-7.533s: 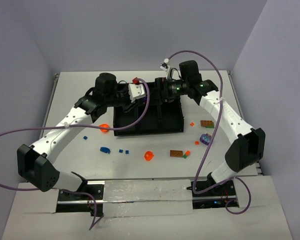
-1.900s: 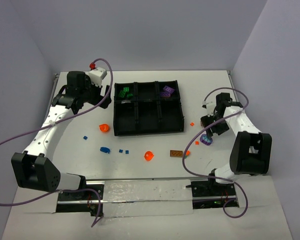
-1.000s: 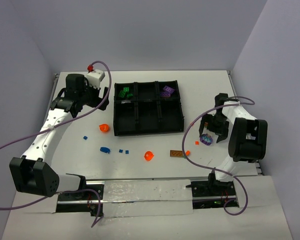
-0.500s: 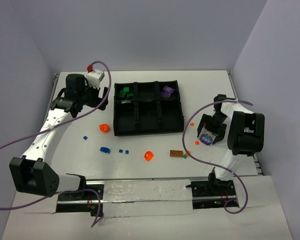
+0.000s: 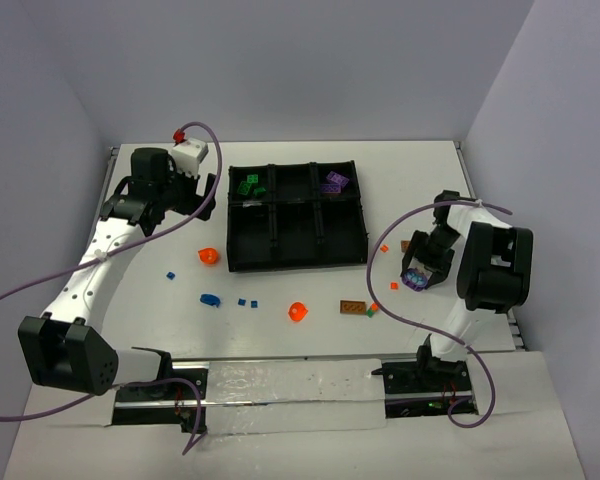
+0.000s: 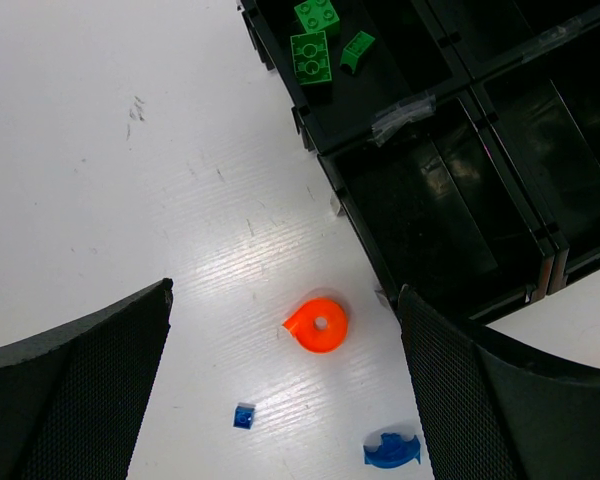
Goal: Sort the legos into containers by color
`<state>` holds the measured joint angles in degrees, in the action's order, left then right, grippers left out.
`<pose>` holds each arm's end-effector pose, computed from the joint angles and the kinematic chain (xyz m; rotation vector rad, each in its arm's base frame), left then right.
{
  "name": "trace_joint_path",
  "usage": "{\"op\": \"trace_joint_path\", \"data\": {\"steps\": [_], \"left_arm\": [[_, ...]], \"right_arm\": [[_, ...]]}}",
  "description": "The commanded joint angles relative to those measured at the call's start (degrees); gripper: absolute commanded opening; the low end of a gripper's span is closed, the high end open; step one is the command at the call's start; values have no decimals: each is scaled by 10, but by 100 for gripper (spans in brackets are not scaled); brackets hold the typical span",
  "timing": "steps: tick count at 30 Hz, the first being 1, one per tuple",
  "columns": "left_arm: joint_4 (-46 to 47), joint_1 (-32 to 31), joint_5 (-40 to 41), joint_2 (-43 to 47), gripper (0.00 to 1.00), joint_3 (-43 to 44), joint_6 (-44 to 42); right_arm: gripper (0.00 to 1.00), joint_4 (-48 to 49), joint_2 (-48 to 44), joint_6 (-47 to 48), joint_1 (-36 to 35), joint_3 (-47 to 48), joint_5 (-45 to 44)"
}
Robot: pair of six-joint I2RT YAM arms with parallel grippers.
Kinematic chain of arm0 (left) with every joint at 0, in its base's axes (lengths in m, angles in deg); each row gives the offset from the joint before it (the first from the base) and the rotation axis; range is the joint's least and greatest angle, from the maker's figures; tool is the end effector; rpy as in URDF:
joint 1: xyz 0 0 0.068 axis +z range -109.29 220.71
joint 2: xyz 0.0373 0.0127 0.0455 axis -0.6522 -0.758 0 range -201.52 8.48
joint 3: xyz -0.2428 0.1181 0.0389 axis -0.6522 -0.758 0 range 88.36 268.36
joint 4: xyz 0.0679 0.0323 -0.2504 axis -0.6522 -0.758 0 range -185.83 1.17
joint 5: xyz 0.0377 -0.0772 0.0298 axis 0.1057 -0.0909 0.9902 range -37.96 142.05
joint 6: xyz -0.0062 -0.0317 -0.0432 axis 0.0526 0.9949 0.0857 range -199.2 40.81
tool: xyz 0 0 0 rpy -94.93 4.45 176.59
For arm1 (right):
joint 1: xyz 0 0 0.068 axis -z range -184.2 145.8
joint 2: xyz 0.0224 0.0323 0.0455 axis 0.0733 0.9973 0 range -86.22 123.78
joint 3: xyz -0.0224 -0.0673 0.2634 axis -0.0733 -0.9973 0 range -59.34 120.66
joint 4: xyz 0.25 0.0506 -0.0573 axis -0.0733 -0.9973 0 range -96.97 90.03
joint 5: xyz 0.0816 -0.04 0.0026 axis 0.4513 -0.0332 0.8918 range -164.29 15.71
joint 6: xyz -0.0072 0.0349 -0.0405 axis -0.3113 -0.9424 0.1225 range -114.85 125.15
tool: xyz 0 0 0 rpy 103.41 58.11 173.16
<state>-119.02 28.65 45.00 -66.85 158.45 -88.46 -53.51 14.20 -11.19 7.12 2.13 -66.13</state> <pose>0.2842 -0.0653 0.3428 0.4729 2.1368 -0.1622 0.2864 -0.0522 0.1566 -0.7421 -2.9939 -0.2169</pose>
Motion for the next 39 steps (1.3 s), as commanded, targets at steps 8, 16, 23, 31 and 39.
{"op": "trace_joint_path", "data": {"steps": [8, 16, 23, 31, 39], "left_arm": [[55, -4, -100, 58, 99, -13, 5], [148, -10, -251, 102, 96, -32, 82], [244, -136, -273, 58, 92, -21, 196], [376, -245, -210, -77, 91, 61, 315], [435, -293, -144, -177, 94, 135, 358]], "right_arm": [[48, -30, -88, 55, 6, 15, 104], [46, -17, -192, 2, 5, 97, 191], [43, 37, -182, -122, -16, 201, 237], [36, 134, -199, -289, -80, 235, 258], [35, 203, -233, -401, -102, 186, 304]]}}
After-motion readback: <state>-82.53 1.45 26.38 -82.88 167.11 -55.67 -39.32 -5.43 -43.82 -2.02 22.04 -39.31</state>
